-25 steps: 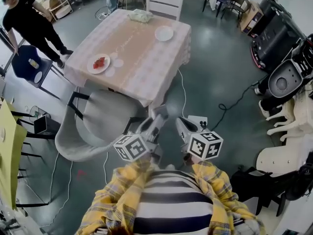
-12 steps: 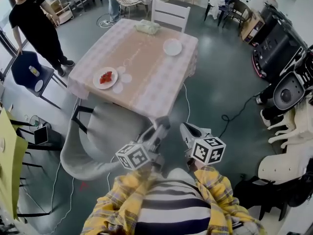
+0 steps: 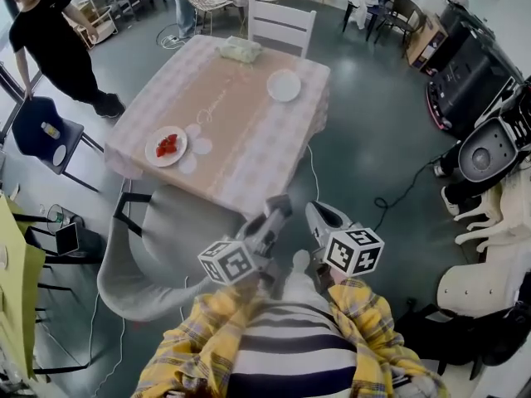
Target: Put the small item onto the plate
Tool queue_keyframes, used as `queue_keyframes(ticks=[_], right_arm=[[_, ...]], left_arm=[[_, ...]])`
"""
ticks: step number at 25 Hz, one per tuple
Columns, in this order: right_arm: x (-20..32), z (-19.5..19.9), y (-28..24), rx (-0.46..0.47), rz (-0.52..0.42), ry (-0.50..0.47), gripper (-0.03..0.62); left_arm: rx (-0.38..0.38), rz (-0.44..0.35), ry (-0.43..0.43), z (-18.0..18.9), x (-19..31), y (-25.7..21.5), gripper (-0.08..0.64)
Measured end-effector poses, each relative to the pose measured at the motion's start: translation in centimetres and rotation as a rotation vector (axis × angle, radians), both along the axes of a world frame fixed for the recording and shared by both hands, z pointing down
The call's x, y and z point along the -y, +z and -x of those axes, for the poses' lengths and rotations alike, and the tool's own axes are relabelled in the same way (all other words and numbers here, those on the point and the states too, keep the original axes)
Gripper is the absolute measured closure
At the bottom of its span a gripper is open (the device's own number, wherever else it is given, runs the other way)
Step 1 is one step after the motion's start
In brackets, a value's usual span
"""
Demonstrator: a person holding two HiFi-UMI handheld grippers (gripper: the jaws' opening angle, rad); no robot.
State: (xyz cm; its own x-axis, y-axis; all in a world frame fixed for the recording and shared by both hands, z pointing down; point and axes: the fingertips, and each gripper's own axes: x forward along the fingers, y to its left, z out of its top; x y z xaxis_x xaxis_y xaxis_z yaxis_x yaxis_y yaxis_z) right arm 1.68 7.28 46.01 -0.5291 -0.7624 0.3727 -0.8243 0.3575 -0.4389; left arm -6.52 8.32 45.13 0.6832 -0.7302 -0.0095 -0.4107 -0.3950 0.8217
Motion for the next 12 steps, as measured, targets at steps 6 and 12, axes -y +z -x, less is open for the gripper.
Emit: queue_keyframes(ticks=[6, 12], right_arm=[[5.0, -2.4, -0.3, 0.004, -0.006, -0.046, 0.595], [9.2, -5.1, -1.1, -0.01, -0.026, -0.118, 0.595]], left_arm=[[0.006, -0.017, -0.039, -3.0, 4.8, -0.6, 0.474], [0.007, -0.018, -0.106, -6.3, 9.3, -1.0, 0.474]])
